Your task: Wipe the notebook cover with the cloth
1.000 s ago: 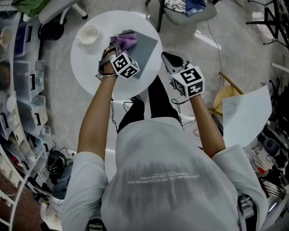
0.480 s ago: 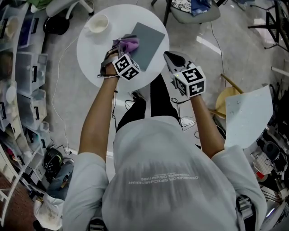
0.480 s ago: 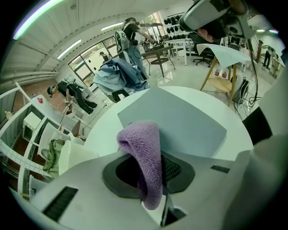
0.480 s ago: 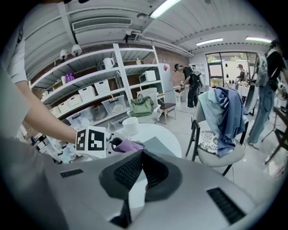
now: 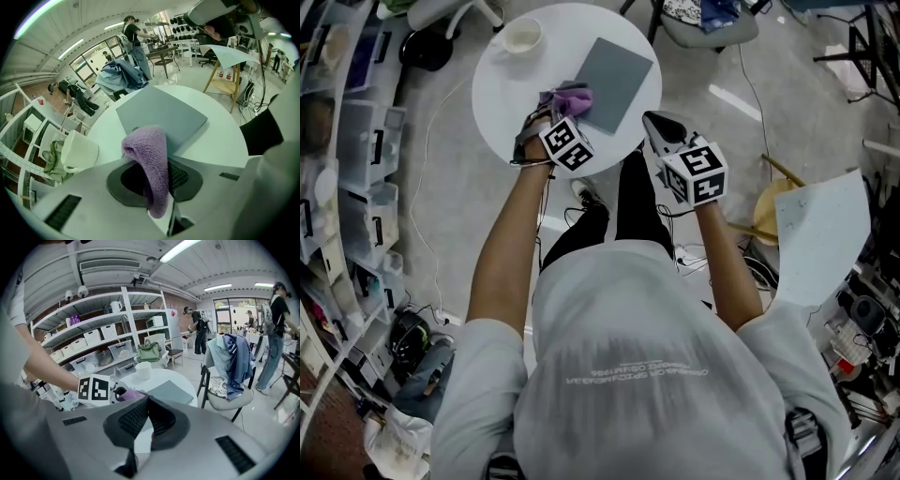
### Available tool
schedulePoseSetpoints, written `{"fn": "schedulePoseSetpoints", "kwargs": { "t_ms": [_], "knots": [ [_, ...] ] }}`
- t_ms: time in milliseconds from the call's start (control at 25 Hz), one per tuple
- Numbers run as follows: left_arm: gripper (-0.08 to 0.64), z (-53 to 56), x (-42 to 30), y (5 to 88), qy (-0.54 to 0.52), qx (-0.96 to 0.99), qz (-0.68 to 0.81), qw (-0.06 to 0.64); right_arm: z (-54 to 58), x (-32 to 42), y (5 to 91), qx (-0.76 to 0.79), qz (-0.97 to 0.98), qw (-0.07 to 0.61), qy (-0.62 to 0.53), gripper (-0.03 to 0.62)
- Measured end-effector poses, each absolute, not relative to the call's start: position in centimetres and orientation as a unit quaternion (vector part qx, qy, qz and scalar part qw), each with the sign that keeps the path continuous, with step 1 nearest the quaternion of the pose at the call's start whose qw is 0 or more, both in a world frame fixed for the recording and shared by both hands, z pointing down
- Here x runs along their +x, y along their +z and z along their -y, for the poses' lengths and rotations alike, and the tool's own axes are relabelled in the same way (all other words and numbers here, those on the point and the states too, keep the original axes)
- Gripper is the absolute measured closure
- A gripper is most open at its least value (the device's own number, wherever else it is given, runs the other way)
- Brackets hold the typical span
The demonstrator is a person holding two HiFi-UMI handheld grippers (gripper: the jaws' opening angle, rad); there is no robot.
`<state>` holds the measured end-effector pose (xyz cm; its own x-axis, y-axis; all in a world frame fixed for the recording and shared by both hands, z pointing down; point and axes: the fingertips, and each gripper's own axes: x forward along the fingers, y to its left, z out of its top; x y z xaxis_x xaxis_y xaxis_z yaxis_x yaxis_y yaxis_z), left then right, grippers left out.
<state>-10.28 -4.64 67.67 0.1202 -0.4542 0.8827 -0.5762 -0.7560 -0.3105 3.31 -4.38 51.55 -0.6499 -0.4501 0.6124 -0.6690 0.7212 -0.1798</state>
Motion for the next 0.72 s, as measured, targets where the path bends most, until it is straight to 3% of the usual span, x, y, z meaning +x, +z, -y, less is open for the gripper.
{"fn": "schedulePoseSetpoints", "kwargs": {
  "t_ms": [320, 720],
  "knots": [
    [0.485, -0.3, -11.4, 67.7, 0.588, 0.741, 0.322, 0.047, 0.3, 3.3, 50.6, 0.332, 0.883, 0.272, 0.189, 0.591],
    [0.485, 1.6, -14.9, 59.5, 0.492, 0.734, 0.458, 0.091, 1.6, 3.8, 48.7, 0.34, 0.885, 0.267, 0.172, 0.59]
  ]
}}
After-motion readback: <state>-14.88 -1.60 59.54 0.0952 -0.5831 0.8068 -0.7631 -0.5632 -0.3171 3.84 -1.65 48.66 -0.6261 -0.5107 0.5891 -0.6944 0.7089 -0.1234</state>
